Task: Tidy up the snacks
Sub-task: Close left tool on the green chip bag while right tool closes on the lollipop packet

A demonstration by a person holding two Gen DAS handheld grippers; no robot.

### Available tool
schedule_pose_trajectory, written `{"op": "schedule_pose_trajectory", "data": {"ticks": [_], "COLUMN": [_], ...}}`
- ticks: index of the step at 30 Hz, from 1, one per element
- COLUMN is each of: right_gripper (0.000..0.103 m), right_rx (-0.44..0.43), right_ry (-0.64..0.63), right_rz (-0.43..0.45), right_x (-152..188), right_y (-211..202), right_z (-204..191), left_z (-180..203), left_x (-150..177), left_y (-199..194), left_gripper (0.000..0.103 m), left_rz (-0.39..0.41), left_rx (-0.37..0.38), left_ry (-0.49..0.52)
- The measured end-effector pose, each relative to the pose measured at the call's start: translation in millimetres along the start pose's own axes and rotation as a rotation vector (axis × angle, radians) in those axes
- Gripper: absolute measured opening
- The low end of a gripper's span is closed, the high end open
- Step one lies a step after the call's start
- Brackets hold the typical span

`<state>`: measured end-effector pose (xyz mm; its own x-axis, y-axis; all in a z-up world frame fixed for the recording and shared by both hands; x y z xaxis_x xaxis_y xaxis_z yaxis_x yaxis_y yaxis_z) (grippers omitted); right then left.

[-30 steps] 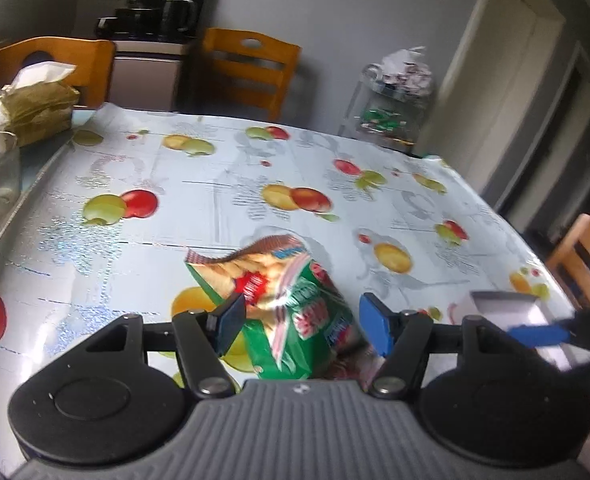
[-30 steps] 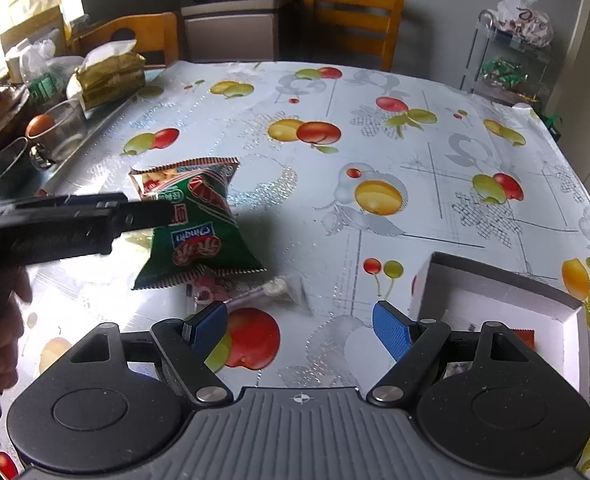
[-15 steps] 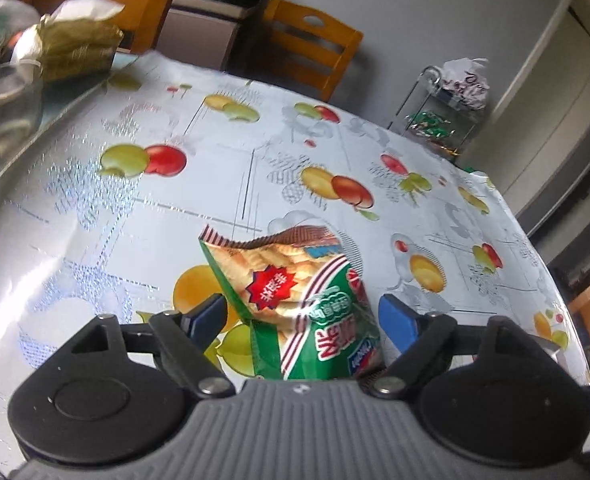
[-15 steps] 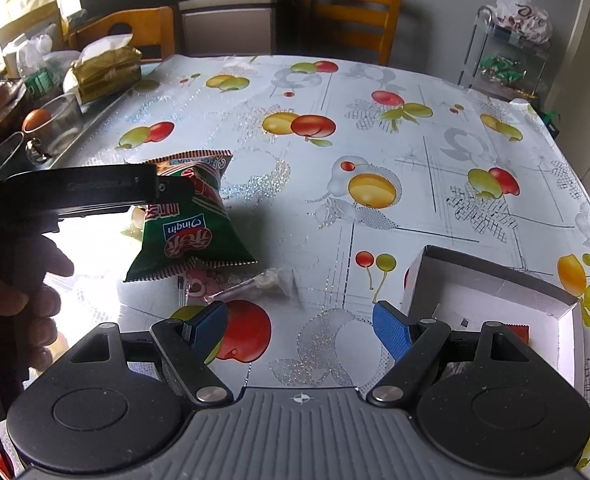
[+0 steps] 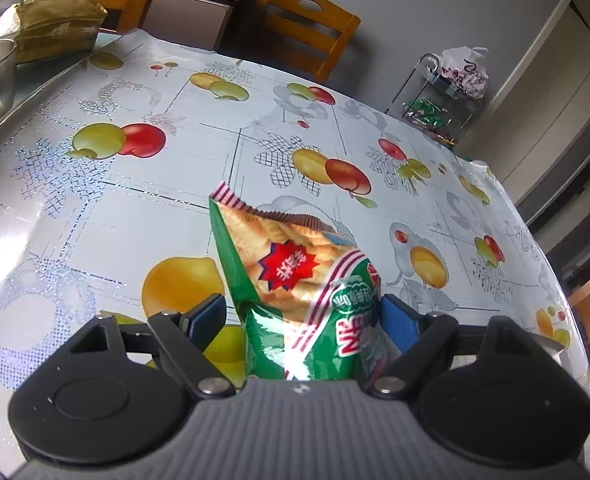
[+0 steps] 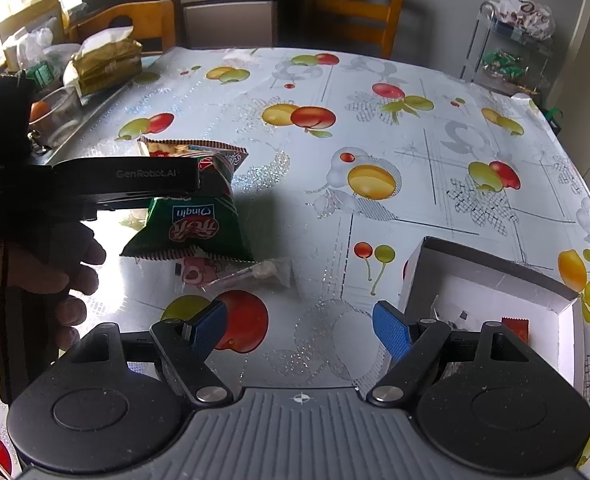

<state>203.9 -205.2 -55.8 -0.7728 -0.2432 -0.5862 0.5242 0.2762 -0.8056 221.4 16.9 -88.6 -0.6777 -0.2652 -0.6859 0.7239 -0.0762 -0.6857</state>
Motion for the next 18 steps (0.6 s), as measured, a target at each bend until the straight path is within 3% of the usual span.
{"op": "schedule_pose_trajectory", "data": {"ticks": [4,6,9,18], "right_gripper": [0.080,0.080,0.080,0.080], "right_rx": [0.001,0.001,0.002,-0.023], "right_ry": [0.004,0.004,0.006,0.001], "right_rz": [0.003,0.004,0.004,0.000], "right_x": [0.5,0.6,0.8,-1.3], "right_y": [-0.7,-0.8,-1.2,4.4], "right_z": [0.3,0.3,-0.1,-8.7], "left_z": [-1.1,-3.1,-6.5,-17.4], "left_x": [0.4,0.4,-1.0,-2.1], "left_y": [2.6,1.5,-1.8,-18.2], "left_gripper": [0.080,0.067,0.059,0.053], "left_rz": [-0.005,-0.008,-0.002,0.014], "left_rx": [0.015,0.017,0.002,-0.003], "left_ry": [0.008,0.014,0.028,0.034]}}
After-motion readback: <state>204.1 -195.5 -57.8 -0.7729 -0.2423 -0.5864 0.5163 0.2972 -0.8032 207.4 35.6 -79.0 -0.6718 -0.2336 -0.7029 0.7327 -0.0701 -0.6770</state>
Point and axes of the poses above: each gripper's, at about its wrist camera, not at the fingertips, and y roughly the way its jaws point, z to its right, x to its underside, the point moved 4 cm from there along y, roughly the way its jaws point, and after that the axes turned 13 degrees about y, right-handed, at the moved point
